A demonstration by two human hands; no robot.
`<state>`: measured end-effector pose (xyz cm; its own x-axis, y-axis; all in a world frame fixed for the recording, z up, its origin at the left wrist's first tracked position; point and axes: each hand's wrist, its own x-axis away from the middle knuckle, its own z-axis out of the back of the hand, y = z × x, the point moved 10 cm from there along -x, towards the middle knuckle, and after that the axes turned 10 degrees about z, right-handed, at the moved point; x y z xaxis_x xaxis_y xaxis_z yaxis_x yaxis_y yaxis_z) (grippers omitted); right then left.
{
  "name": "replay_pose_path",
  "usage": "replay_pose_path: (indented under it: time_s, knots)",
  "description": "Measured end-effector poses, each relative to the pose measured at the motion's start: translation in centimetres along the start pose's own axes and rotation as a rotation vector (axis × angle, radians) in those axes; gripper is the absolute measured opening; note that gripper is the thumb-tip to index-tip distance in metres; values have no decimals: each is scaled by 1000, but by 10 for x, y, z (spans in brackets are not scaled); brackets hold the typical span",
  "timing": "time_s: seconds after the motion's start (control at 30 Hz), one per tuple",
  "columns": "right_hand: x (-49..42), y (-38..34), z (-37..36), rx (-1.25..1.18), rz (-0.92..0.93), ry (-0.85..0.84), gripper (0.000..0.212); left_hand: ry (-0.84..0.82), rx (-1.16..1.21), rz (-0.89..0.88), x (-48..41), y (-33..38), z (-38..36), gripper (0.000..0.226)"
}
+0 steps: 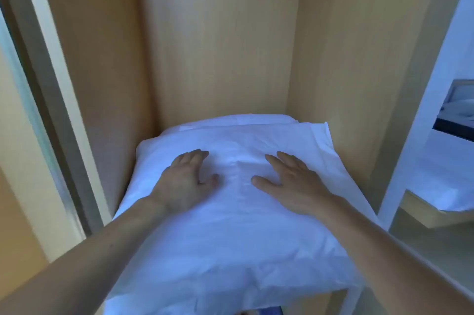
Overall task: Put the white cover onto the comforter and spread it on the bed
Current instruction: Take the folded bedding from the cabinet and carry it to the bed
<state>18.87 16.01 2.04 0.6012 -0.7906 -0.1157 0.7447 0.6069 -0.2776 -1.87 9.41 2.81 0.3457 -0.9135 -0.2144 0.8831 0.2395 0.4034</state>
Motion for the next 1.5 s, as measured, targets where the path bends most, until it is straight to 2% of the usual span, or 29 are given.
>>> replay_pose_path:
  time_s: [0.07, 0.17, 0.27, 0.37, 0.5, 0.7, 1.03, 1.17, 1.23, 1.37, 1.5]
  knots:
    - [-12, 19, -4, 2, -43, -26, 84, -24, -52, 61, -12, -9, -11, 100]
    - [-27, 50, -8, 26, -119, -67, 92, -48, -112, 176, -23, -23, -25, 88]
    - [-32, 75, -10, 10, -179, -56, 112, -24, -190, 274, -27, -31, -34, 87]
    - [-31, 96, -14, -102, -283, -39, 136, 7, -215, 405, -30, -46, -34, 98]
    - [-22, 119, -19, -173, -406, -26, 152, -8, -185, 569, -28, -69, -32, 106]
    - [-9, 139, -34, -255, -502, -46, 162, -66, -110, 626, -20, -80, -43, 117]
    - [-2, 157, -60, -382, -567, -5, 185, 35, -75, 773, -6, -101, -50, 140]
    - [2, 170, -59, -340, -629, 37, 185, -18, -105, 835, -2, -112, -51, 153]
    - [2, 174, -63, -326, -638, 27, 173, -43, -113, 847, -2, -114, -53, 155]
    - [1, 173, -74, -398, -623, 0, 162, -87, -109, 870, -1, -116, -62, 137]
    - [2, 168, -83, -497, -567, 17, 158, -151, 85, 828, 0, -120, -74, 142]
